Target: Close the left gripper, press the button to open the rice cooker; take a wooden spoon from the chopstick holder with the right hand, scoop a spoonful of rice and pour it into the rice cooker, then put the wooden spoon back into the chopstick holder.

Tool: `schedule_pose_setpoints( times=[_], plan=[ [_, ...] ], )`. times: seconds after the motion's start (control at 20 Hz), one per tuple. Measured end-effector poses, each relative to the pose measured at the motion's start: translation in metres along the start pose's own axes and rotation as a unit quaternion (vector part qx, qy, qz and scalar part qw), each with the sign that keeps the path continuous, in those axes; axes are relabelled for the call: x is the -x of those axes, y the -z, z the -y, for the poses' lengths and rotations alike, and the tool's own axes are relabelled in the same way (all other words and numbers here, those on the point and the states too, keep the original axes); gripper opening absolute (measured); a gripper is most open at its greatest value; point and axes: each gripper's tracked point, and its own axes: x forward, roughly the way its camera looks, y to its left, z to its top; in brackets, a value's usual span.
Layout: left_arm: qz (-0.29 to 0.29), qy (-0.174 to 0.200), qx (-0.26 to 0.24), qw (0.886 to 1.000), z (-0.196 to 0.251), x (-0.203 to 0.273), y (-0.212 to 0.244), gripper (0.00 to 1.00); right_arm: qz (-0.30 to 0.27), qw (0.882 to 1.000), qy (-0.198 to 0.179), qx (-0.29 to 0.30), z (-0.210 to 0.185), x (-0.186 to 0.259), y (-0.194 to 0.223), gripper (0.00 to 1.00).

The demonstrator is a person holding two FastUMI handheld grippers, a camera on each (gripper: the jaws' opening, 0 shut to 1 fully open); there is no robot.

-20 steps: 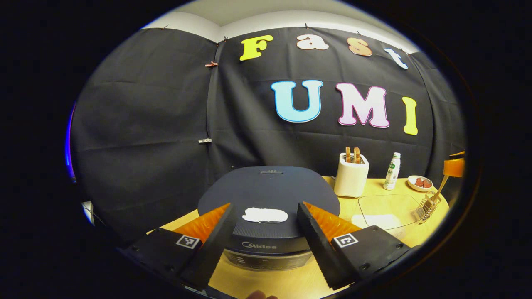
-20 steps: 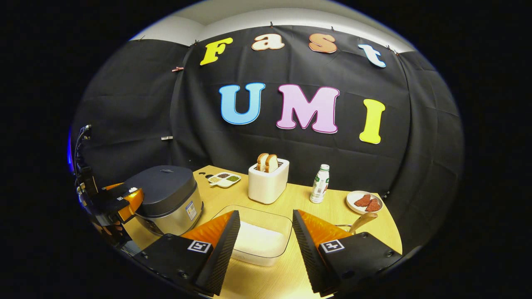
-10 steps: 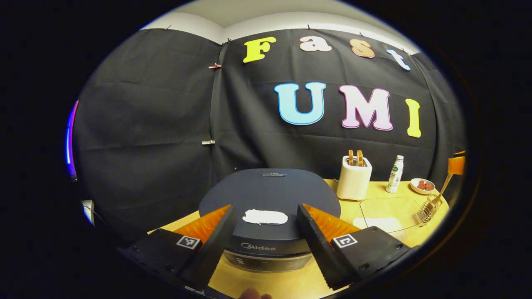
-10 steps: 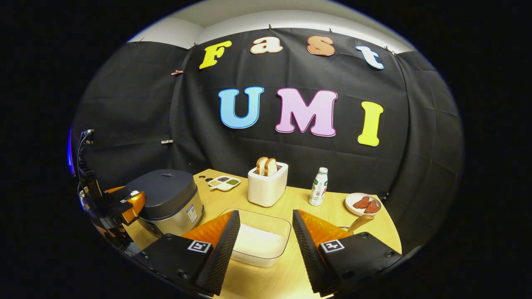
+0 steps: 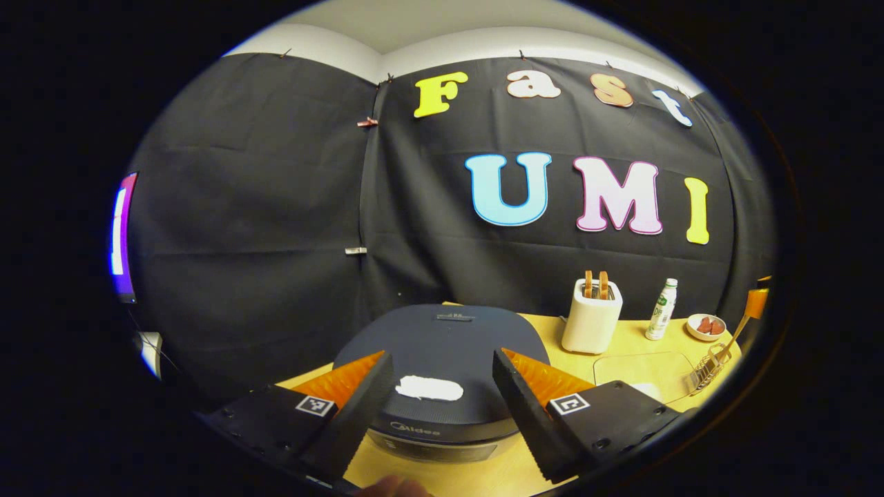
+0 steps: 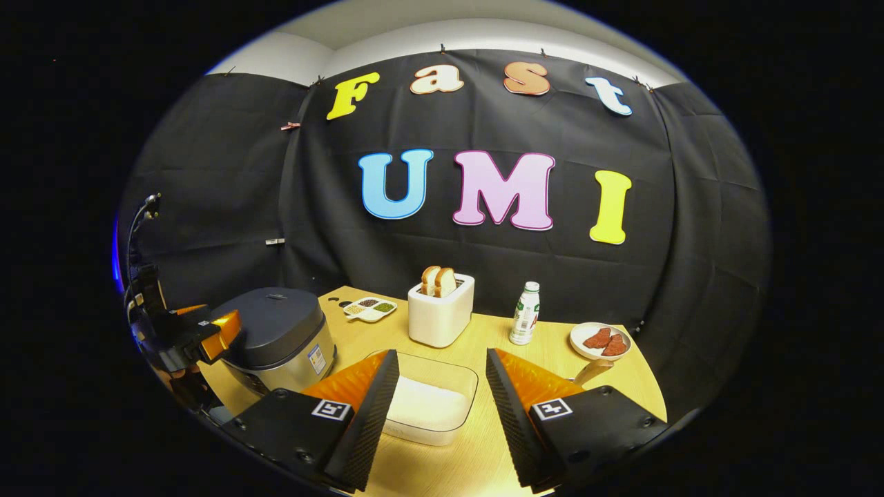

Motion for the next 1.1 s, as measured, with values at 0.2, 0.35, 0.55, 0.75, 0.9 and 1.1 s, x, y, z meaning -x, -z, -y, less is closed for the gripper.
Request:
schedule_pose_setpoints(
  times=[0.2,0.35,0.55,0.75,0.9,1.1],
  plan=[
    [0.011,0.004,0.001,1.0,0.012,0.007,-0.023,0.98,0.011,1.0,0.004,-0.004,0.007,0.006,-0.009,0.8],
    [0.037,0.004,-0.02,0.999,0.021,0.018,-0.048,0.98,0.021,1.0,0.006,-0.008,0.014,0.01,-0.016,0.8],
    [0.068,0.007,-0.05,0.996,0.038,0.038,-0.085,0.97,0.031,0.999,0.007,-0.014,0.02,0.014,-0.024,0.8],
    [0.098,0.027,-0.062,0.993,0.061,0.064,-0.124,0.96,0.041,0.999,0.009,-0.014,0.025,0.018,-0.033,0.8],
    [0.117,0.042,-0.054,0.991,0.077,0.083,-0.149,0.96,0.046,0.999,0.01,-0.011,0.029,0.02,-0.038,0.8],
    [0.145,0.058,-0.062,0.986,0.096,0.105,-0.171,0.97,0.051,0.998,0.017,-0.017,0.036,0.027,-0.045,0.8]
  ],
)
